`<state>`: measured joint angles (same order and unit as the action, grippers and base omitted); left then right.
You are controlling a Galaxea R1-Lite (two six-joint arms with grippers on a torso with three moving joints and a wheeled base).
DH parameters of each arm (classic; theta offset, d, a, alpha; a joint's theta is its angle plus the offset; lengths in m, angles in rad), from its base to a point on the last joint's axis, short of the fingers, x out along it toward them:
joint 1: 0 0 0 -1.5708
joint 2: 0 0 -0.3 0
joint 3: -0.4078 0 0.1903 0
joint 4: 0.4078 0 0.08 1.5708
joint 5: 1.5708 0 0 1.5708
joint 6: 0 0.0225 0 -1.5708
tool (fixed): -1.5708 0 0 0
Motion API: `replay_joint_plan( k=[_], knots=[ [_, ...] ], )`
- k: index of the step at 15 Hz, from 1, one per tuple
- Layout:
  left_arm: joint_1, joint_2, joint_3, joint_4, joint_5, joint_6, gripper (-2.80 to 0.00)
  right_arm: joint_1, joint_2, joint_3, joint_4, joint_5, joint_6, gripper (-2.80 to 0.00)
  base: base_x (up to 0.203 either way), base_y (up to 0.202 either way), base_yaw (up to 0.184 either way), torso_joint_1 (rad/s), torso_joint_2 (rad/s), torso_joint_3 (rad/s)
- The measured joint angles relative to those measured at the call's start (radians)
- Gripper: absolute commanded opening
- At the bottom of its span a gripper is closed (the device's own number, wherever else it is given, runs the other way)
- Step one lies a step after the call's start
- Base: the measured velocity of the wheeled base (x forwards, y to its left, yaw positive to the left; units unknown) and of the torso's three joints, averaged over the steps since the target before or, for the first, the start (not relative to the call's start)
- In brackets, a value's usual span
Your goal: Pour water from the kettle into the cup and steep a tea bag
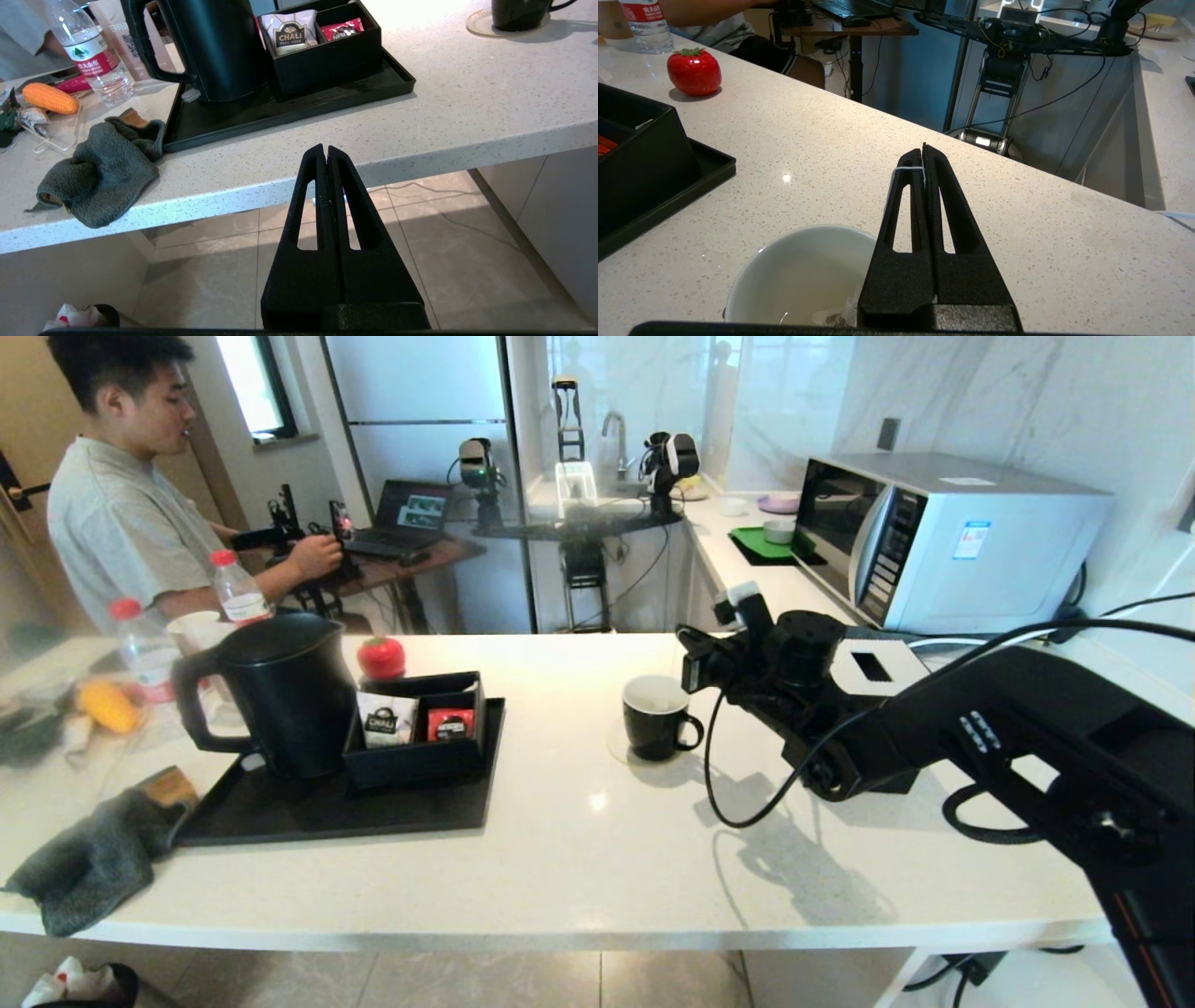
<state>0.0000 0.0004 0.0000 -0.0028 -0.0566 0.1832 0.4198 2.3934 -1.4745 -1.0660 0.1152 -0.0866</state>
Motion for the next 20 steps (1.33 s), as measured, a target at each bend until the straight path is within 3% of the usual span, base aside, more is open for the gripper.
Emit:
replay_joint_plan(
  k=[11, 20],
  knots=[
    [0.000, 0.000, 0.000, 0.000, 0.000, 0.000, -2.80, -0.001, -0.122, -0.098, 0.151, -0.001, 0.008, -2.80, 0.000, 0.000, 0.000, 0.000, 0.00, 0.000],
    [0.000, 0.000, 0.000, 0.000, 0.000, -0.007, -2.80, 0.001, -0.144, -0.110, 0.154, 0.000, 0.007, -2.80, 0.000, 0.000, 0.000, 0.000, 0.00, 0.000]
  ],
)
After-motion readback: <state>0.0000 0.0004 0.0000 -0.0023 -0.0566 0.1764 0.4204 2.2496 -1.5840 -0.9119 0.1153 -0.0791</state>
